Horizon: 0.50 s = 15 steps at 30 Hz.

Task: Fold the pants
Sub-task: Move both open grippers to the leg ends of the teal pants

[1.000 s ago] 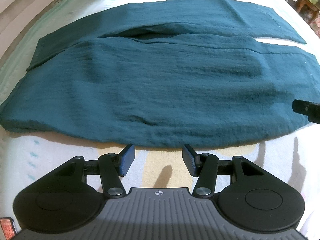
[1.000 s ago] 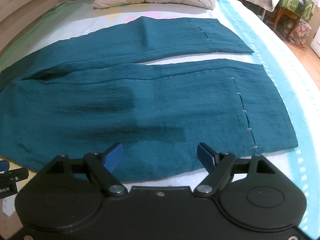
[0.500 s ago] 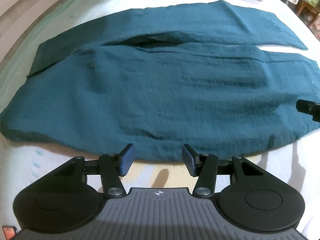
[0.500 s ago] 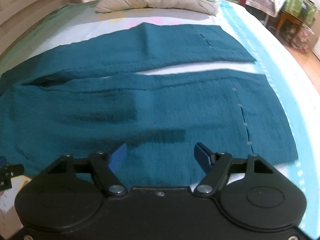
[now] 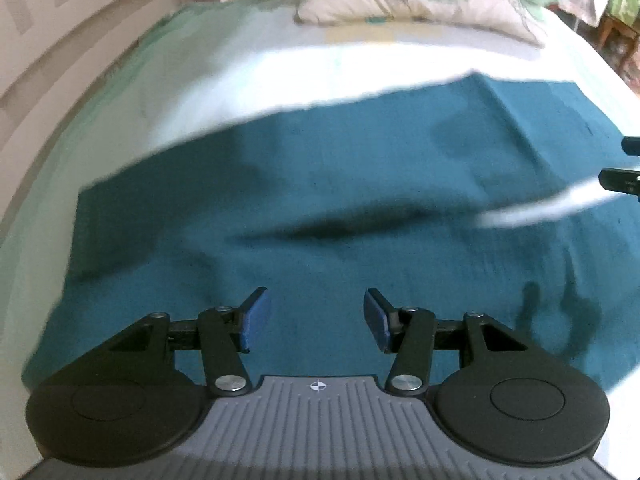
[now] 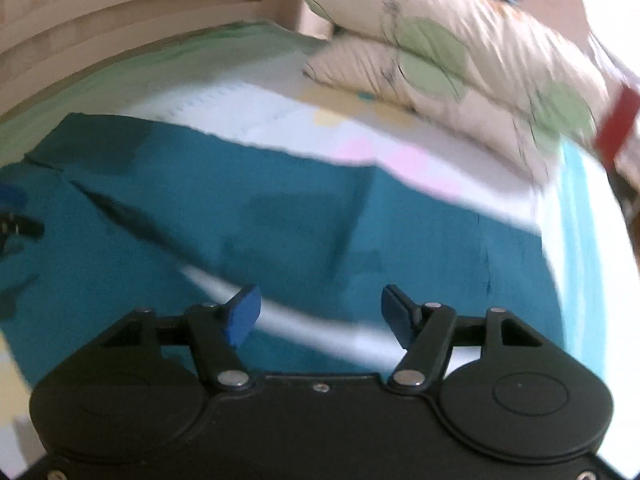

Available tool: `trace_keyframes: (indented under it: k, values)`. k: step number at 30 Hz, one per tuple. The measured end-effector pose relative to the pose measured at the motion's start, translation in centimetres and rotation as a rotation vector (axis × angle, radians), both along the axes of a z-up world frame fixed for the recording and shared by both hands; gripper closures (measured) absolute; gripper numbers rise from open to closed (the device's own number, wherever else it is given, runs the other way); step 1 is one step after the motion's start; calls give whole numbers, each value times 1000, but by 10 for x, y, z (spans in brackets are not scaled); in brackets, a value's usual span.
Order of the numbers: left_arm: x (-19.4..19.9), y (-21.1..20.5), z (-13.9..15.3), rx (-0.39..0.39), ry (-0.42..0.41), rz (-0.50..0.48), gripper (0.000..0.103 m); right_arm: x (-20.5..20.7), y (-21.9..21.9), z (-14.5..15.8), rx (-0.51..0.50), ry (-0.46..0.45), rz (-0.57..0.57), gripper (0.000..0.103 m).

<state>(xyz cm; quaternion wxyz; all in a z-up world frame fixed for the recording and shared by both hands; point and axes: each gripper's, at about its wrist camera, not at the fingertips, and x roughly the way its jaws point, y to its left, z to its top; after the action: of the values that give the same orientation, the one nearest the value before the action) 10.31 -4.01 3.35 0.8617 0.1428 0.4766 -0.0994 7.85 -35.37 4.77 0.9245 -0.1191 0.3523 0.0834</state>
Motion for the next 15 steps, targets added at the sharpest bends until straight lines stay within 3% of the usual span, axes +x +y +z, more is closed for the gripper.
trace_keyframes:
  k: [4,9,15]
  values:
    - [51,-20,3,-26,-41,18,53,51,-6,1,-75,-10,28,34]
    - [108,-42,-14,-70,-20,54,53,114,-24,-4,-15,15,55,34]
    - [155,-57,-36,-90,-21,62,53,176,-27,-18,-75,-11,168,34]
